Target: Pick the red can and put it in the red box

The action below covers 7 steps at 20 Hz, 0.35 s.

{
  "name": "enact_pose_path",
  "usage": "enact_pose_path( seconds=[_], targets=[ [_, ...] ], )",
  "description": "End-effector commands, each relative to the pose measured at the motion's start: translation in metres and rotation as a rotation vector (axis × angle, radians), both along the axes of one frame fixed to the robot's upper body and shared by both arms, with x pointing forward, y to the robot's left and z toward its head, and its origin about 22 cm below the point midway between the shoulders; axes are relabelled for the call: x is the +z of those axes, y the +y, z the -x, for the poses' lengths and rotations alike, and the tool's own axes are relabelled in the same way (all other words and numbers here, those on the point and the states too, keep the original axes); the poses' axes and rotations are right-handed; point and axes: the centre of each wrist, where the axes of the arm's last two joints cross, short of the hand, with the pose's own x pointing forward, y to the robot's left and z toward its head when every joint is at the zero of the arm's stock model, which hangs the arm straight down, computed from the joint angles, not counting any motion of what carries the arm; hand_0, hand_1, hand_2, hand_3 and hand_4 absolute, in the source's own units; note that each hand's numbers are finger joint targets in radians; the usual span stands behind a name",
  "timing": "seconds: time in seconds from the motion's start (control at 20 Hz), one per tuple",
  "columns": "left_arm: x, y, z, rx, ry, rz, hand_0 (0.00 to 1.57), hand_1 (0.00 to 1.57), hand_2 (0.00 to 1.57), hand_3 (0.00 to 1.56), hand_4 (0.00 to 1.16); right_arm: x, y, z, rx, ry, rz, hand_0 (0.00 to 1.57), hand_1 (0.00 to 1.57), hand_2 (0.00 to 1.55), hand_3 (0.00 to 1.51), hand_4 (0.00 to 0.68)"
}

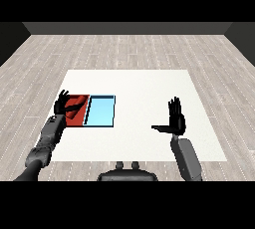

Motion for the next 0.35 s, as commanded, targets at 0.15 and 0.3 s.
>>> enact_pose_path(
  seconds=[0.15, 0.3],
  targets=[
    [-0.003, -0.064, -0.009, -0.218, -0.535, 0.39, 0.0, 0.0, 0.0, 0.0, 0.0, 0.001, -0.006, 0.0, 0.036, -0.011, 0.048, 0.0, 0.0, 0.0, 0.0, 0.0],
    [-0.017, -0.092, 0.007, -0.305, -0.539, 0.425, 0.0, 0.0, 0.0, 0.0, 0.0, -0.007, -0.004, 0.005, 0.061, -0.011, 0.059, 0.0, 0.0, 0.0, 0.0, 0.0]
  ],
)
